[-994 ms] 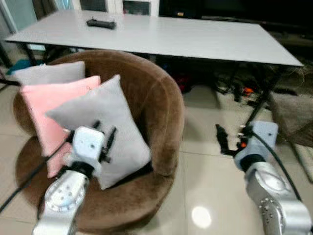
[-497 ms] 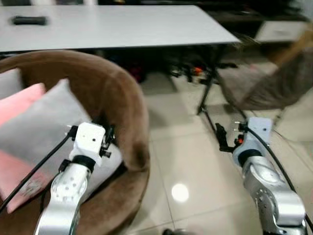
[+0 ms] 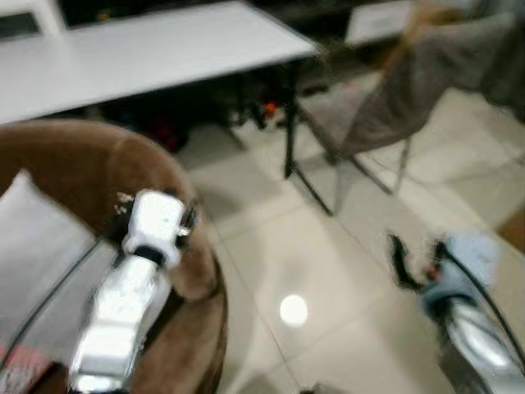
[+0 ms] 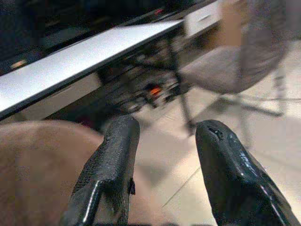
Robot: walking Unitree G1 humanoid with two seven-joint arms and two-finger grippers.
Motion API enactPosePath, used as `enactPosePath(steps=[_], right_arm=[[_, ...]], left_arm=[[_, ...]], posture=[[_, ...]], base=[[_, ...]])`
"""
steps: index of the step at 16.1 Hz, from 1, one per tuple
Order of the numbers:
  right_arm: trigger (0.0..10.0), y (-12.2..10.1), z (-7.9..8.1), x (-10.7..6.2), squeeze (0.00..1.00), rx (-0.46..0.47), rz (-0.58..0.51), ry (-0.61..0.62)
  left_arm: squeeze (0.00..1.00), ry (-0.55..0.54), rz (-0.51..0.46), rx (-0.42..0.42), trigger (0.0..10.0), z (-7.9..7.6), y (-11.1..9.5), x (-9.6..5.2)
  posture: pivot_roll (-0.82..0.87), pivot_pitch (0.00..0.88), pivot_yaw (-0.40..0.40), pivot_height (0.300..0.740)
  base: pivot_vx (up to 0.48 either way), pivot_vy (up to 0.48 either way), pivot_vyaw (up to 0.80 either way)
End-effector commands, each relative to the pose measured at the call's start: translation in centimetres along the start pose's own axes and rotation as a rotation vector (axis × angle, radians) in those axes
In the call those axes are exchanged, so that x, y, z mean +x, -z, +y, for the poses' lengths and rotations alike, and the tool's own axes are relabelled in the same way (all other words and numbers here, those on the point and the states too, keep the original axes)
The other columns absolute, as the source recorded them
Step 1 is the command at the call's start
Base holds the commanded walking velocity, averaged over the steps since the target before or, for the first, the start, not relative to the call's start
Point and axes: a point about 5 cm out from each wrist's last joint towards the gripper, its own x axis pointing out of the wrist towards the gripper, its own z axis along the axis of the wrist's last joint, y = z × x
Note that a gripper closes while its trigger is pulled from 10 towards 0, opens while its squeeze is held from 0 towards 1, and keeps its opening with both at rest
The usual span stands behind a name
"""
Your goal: Move the pillow to the sofa from floor
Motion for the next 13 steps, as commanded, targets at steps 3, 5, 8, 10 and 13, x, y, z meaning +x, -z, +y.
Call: enactPosePath(steps=[3,5,8,10,13], right_arm=[[10.0,-0.8,0.7,1.2,0.00,0.019,-0.025,0.061],[10.0,-0.6,1.5,1.8,0.00,0.001,-0.012,0.031],[10.0,-0.3,2.1,2.5,0.00,-0.024,0.022,0.010],[10.0,-0.3,2.2,2.6,0.00,-0.028,0.021,0.007],[10.0,-0.3,2.3,2.7,0.00,-0.030,0.023,0.002]], left_arm=[[0.00,-0.069,0.014,-0.027,10.0,1.1,0.7,-1.1],[0.00,-0.079,0.014,-0.032,10.0,1.3,0.7,-1.4],[0.00,-0.078,-0.001,-0.012,10.0,1.3,0.5,-1.5],[0.00,-0.079,0.003,-0.021,10.0,1.3,0.7,-1.7],[0.00,-0.084,0.007,-0.022,10.0,1.3,0.8,-2.0]], posture=[[-0.01,0.000,0.043,0.740],[0.00,0.000,0.030,0.740],[0.01,0.000,0.019,0.740],[0.01,0.000,0.012,0.740],[0.01,0.000,0.006,0.740]], base=[[0.000,0.000,-0.78],[0.000,0.000,-0.78],[0.000,0.000,-0.78],[0.000,-0.360,-0.78],[0.000,-0.386,-0.78]])
